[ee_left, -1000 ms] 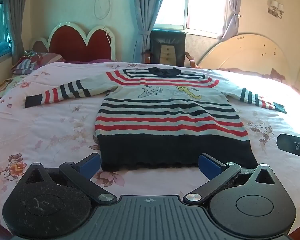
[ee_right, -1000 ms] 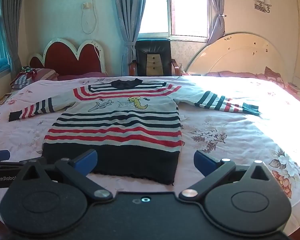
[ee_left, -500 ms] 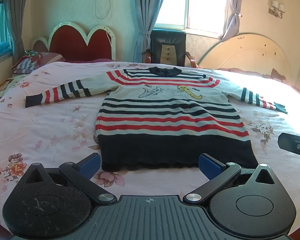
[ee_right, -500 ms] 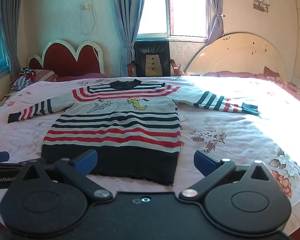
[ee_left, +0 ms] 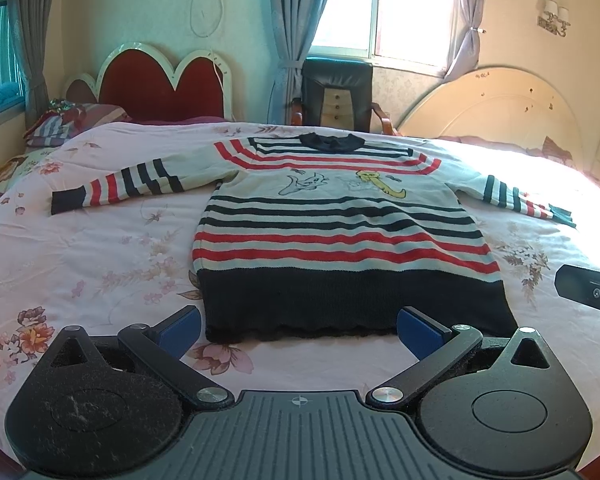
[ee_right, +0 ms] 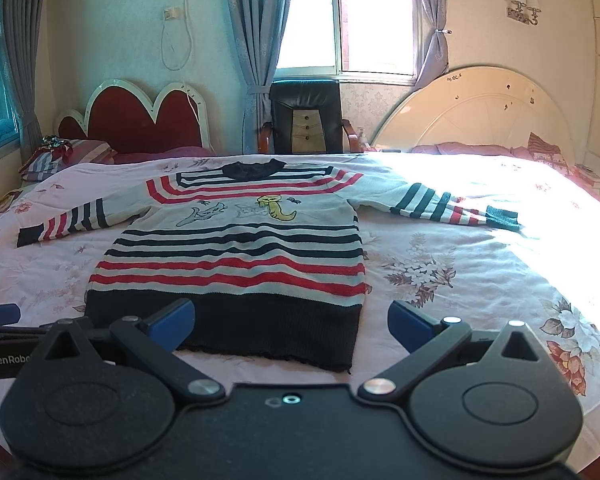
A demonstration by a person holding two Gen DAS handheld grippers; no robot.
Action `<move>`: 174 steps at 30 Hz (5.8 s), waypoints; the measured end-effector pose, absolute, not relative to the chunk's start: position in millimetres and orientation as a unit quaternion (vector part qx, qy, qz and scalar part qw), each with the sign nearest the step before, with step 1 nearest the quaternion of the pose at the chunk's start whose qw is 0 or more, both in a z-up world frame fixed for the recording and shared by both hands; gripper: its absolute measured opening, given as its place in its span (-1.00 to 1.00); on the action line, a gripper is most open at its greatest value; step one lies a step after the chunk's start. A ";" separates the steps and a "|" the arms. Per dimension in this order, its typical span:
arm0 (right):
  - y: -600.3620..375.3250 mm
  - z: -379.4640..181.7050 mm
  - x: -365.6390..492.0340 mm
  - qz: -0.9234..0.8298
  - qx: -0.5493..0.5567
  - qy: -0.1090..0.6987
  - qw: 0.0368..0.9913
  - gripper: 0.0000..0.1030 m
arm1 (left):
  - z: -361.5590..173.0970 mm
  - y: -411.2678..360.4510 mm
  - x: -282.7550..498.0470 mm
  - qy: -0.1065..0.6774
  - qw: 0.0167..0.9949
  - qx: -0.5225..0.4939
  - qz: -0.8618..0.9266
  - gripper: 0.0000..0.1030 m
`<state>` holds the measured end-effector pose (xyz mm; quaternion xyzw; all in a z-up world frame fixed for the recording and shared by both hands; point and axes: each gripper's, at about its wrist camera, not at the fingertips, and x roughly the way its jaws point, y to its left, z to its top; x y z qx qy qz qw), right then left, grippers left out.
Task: Fold small clothes
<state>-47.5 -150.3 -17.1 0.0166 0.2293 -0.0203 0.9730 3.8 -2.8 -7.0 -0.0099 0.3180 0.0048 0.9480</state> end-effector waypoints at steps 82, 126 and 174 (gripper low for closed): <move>-508.7 -98.7 190.6 -0.204 0.351 0.165 0.899 -0.03 | -45.8 -92.6 237.8 0.336 0.937 -0.089 0.044 1.00; -150.6 -59.3 347.0 0.078 0.092 0.228 0.966 -0.87 | -75.3 132.1 324.2 0.355 0.930 -0.066 0.067 1.00; -331.1 -135.9 329.3 0.026 0.549 0.218 0.806 -0.51 | -120.4 59.6 454.6 0.399 0.888 -0.210 -0.092 -0.81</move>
